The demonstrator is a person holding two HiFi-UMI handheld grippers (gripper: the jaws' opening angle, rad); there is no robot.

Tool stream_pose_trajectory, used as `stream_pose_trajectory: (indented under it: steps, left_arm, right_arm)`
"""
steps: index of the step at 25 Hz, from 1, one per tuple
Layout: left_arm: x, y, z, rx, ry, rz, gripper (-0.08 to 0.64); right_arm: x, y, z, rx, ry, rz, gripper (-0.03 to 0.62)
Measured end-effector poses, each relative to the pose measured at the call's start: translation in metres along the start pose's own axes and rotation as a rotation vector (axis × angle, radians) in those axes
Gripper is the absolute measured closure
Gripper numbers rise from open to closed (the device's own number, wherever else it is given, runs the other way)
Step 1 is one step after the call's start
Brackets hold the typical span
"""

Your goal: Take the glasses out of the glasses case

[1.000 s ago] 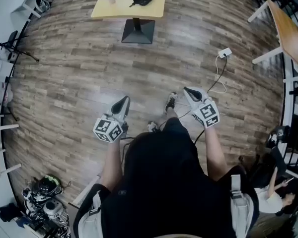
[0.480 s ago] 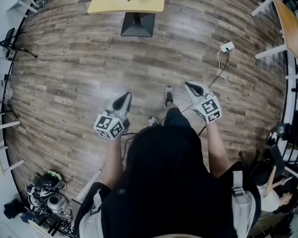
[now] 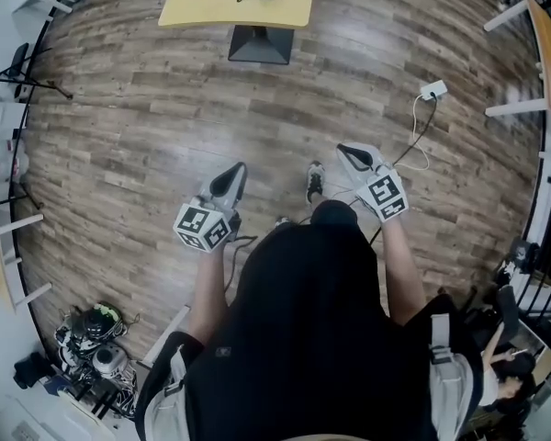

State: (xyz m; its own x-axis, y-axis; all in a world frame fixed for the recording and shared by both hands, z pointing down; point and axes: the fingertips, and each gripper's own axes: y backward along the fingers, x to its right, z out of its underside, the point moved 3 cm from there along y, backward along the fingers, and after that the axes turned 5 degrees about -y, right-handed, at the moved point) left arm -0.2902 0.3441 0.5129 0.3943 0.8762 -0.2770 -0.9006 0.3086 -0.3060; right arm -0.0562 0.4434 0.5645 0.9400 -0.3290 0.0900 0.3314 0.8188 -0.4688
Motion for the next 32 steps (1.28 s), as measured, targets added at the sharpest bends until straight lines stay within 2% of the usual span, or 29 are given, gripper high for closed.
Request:
stream_pose_trajectory:
  steps: [5,11,15,19,23,28,32]
  left_arm:
    - [0.001,-0.051,-0.024,-0.023,-0.056,-0.004,0.549]
    - [0.002,-0.091,-0.038,0.006,-0.058,-0.063,0.549]
    - [0.0,-0.102,-0.042,0.007,-0.051,-0.077,0.549]
    - [-0.024,-0.108,-0.049,0.005,-0.049,-0.102,0.549]
    - [-0.051,-0.11,-0.053,0.019,-0.01,-0.126,0.549]
    - [-0.093,-0.134,-0.063,0.01,0.01,-0.1,0.549]
    - [-0.113,-0.175,-0.091,0.006,-0.025,-0.029,0.549]
  right_arm:
    - [0.052,-0.011,-0.01,-0.02,0.048,-0.028,0.588]
    - [0.105,-0.024,-0.027,-0.021,0.111,-0.086,0.588]
    - [0.116,-0.029,-0.037,-0.02,0.138,-0.102,0.588]
    - [0.12,-0.042,-0.04,-0.03,0.124,-0.108,0.588]
    - [0.131,-0.054,-0.029,-0.069,0.106,-0.1,0.588]
    - [0.15,-0.079,-0.044,-0.067,0.074,-0.049,0.588]
    - [0.176,-0.102,-0.064,-0.083,0.072,-0.024,0.588]
